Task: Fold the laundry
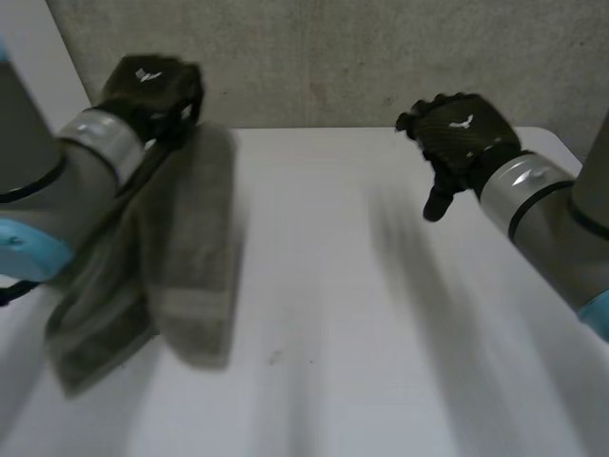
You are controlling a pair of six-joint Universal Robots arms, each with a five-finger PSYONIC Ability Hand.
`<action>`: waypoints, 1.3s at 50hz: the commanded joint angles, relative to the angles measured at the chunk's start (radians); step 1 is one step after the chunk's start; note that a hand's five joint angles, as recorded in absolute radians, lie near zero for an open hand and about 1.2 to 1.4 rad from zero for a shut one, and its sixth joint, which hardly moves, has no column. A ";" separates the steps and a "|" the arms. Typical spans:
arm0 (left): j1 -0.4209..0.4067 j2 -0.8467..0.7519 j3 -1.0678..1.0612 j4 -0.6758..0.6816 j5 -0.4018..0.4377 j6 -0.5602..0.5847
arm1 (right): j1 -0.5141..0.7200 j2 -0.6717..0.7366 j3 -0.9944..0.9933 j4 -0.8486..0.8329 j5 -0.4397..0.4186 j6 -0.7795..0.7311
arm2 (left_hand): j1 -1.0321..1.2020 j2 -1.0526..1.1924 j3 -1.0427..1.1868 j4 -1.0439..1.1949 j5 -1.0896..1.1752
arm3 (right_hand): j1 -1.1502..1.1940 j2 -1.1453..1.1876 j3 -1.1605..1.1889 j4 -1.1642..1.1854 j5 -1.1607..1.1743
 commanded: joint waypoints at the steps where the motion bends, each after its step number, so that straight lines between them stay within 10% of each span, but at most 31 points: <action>1: -0.233 -0.115 0.051 -0.004 -0.110 -0.054 | -0.069 -0.049 -0.032 0.002 0.004 0.005 | 0.235 0.181 0.181 0.181 0.197 | -0.037 -0.054 -0.034 -0.058 -0.051; 17: -0.385 -0.212 -0.159 -0.007 -0.197 -0.198 | -0.098 -0.060 -0.037 0.033 0.013 0.008 | 0.235 0.181 0.181 0.181 0.197 | -0.037 -0.054 -0.034 -0.058 -0.051; 24: -0.393 -0.099 -0.221 0.006 -0.194 -0.187 | -0.098 -0.043 -0.064 0.105 0.013 0.108 | -0.408 -0.462 -0.462 -0.462 -0.445 | -0.037 -0.054 -0.034 -0.058 -0.051; 46: -0.126 0.015 -0.305 0.020 -0.187 -0.069 | -0.051 0.161 0.106 0.125 -0.002 0.717 | -0.930 -0.984 -0.984 -0.984 -0.968 | -0.037 -0.054 -0.034 -0.058 -0.051; 65: 0.028 0.208 -0.463 0.025 -0.064 -0.077 | 0.127 0.425 -0.084 0.122 0.021 0.800 | -0.959 -1.014 -1.014 -1.014 -0.997 | 0.012 -0.006 0.014 -0.010 -0.002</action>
